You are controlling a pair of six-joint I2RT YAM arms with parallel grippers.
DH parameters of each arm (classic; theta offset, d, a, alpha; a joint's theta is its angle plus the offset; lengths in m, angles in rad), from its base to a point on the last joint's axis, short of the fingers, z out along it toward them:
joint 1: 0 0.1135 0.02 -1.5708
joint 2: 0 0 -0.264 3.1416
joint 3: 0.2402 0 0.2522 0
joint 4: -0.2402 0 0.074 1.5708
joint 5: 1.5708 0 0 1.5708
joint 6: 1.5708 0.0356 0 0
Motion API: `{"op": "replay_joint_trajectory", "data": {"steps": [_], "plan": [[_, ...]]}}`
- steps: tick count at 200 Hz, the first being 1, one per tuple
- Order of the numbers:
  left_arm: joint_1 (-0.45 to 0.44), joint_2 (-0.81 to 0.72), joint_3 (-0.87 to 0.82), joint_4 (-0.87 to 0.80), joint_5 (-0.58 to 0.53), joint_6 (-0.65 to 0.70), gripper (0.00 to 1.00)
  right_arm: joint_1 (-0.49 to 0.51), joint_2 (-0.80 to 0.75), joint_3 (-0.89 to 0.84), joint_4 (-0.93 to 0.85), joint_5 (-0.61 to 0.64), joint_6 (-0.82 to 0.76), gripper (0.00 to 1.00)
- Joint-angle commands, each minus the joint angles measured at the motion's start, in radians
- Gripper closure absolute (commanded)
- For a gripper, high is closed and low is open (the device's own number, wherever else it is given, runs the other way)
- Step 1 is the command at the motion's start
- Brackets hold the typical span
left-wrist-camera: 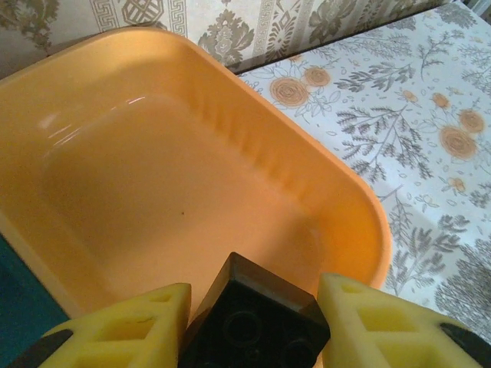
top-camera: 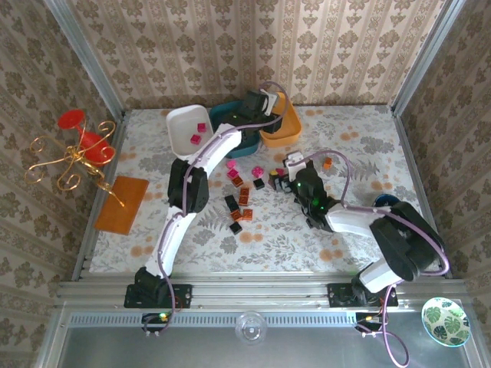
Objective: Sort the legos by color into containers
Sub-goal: Place the lego in the container, then pick up the lego from the middle-left of the table.
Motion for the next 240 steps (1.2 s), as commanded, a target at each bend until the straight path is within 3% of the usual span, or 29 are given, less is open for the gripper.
{"op": "replay_joint_trajectory", "data": {"steps": [1,22,65,96,108,125,172,205,240], "plan": [[0.013,0.033,0.055,0.006,0.029,0.022,0.58,-0.037,0.045,0.05,0.143,0.014,-0.044,0.1],[0.018,0.063,0.069,0.065,0.013,0.016,0.56,-0.054,0.07,0.096,0.127,-0.005,-0.074,0.1],[0.02,0.067,0.118,0.066,0.028,0.01,0.38,-0.062,0.037,0.107,0.093,-0.018,-0.09,0.1],[0.019,-0.047,0.041,0.026,0.057,0.046,0.25,-0.062,-0.079,0.1,-0.106,-0.04,0.061,0.1],[0.02,-0.131,-0.058,0.018,0.074,0.057,0.22,-0.062,-0.155,0.073,-0.212,-0.068,0.144,0.1],[0.017,-0.289,-0.266,0.02,0.076,0.061,0.21,-0.062,-0.284,-0.029,-0.216,-0.077,0.209,0.1],[-0.013,-0.804,-1.009,0.175,0.027,0.014,0.21,-0.06,-0.532,-0.159,-0.363,-0.07,0.292,0.1],[-0.072,-1.061,-1.387,0.194,0.003,-0.021,0.22,-0.055,-0.567,-0.216,-0.334,-0.116,0.312,0.11],[-0.175,-1.175,-1.576,0.071,-0.054,-0.028,0.22,-0.037,-0.513,-0.173,-0.372,-0.274,0.286,0.13]]}}
